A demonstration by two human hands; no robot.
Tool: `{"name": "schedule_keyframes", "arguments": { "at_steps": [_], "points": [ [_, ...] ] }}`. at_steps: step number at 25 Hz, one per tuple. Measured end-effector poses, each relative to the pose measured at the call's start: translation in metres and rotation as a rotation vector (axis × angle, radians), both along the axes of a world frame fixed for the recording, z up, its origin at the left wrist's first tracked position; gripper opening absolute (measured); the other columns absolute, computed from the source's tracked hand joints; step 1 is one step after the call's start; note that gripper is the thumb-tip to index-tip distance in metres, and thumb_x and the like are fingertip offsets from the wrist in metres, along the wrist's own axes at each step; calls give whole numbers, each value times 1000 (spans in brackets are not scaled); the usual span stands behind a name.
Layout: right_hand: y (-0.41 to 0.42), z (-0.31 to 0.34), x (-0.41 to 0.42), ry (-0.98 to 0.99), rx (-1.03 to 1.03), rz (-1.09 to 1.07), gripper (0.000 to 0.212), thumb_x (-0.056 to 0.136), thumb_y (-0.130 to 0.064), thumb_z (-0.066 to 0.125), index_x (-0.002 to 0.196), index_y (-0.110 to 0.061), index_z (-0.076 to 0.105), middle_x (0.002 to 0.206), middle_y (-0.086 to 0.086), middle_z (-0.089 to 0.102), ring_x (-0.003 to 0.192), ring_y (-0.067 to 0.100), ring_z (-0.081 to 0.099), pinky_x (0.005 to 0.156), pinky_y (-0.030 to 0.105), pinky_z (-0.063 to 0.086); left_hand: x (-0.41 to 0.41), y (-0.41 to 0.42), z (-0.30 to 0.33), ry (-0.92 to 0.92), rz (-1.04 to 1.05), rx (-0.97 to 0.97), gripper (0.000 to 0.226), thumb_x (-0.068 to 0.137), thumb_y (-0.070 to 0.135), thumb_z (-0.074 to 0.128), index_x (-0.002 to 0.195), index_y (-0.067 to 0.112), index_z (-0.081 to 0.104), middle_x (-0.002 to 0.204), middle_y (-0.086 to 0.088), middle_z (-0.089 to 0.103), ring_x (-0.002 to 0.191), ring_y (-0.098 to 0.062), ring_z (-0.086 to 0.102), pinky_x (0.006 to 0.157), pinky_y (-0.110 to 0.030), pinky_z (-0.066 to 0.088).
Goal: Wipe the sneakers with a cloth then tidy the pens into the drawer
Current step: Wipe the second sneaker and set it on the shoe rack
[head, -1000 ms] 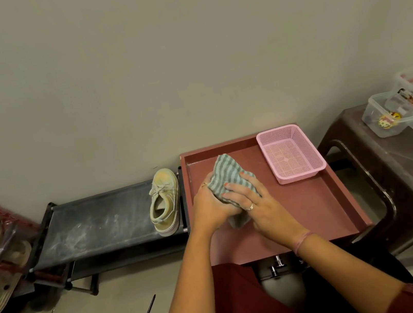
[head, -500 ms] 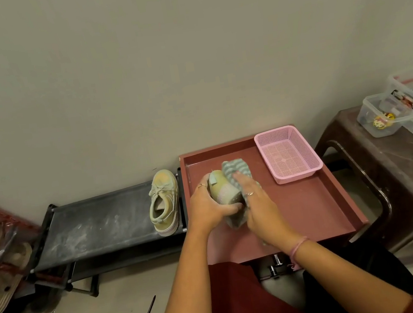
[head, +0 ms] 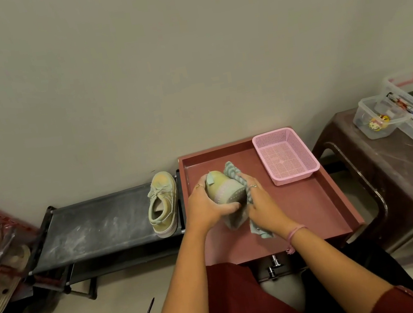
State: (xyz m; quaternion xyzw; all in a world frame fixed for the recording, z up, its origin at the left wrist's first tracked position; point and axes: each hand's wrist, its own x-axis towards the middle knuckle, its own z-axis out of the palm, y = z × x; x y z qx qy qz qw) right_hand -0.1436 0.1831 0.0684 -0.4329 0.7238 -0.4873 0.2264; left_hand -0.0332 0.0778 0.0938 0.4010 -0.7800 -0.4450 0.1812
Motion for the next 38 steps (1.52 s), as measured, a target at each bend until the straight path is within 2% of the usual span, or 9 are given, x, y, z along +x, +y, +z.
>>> {"name": "schedule_keyframes", "arguments": {
  "at_steps": [2,5,7,13,20,28,31,35,38],
  "points": [
    [3,7,5,54,15,39,75,77,12,40,145,-16,30,148,-5,30,142,14,23,118,25,17,2,-2,1,-17,-7,-1,94,51,27,91,133,22,46,117,10,57,108,-11,57,92,-25,48],
    [8,11,22,630,15,121,72,81,5,46,147,-20,30,154,-4,27,145,27,11,118,37,15,1,-6,2,-7,-19,15,71,58,17,85,122,25,54,105,16,63,98,-6,62,74,-3,43],
    [9,4,16,927,-38,135,62,83,0,39,143,-18,38,149,-1,38,140,36,24,114,46,28,1,-5,2,-1,-24,1,60,60,17,82,114,27,58,98,17,66,92,2,63,67,2,40],
    [-1,-3,9,646,-79,177,65,79,-2,64,136,-22,41,145,-5,35,135,22,19,116,41,24,10,-2,-1,87,-4,106,69,52,17,83,113,29,52,99,16,66,90,4,63,72,-6,48],
    [-21,-15,27,293,18,212,75,79,9,48,141,-30,36,149,-13,31,136,13,26,116,30,21,53,-18,-22,106,-23,277,101,60,7,91,144,21,35,129,5,58,114,-9,61,92,-26,54],
    [-3,-87,9,399,321,240,106,70,21,37,149,-41,4,157,-19,6,147,17,5,118,29,9,87,-22,-34,69,-13,366,109,68,1,85,152,22,19,131,9,47,101,18,55,72,-5,48],
    [-1,-94,-8,390,368,217,106,66,21,32,149,-41,10,156,-18,13,145,16,13,119,33,17,98,-26,-42,54,-34,399,115,66,-2,85,152,30,16,135,5,53,119,-9,58,83,-19,54],
    [5,-110,-28,193,456,208,77,77,-8,30,141,-51,28,153,-21,24,142,9,22,118,37,20,100,-25,-42,9,-110,391,112,68,-8,79,148,40,18,129,5,57,114,-10,61,92,-30,54],
    [-9,-99,-43,193,502,166,64,78,6,41,136,-19,50,143,5,44,133,24,40,113,30,28,97,-23,-39,35,-142,398,108,68,-15,73,140,51,26,125,-2,58,109,-20,62,89,-38,56]
  ]
}}
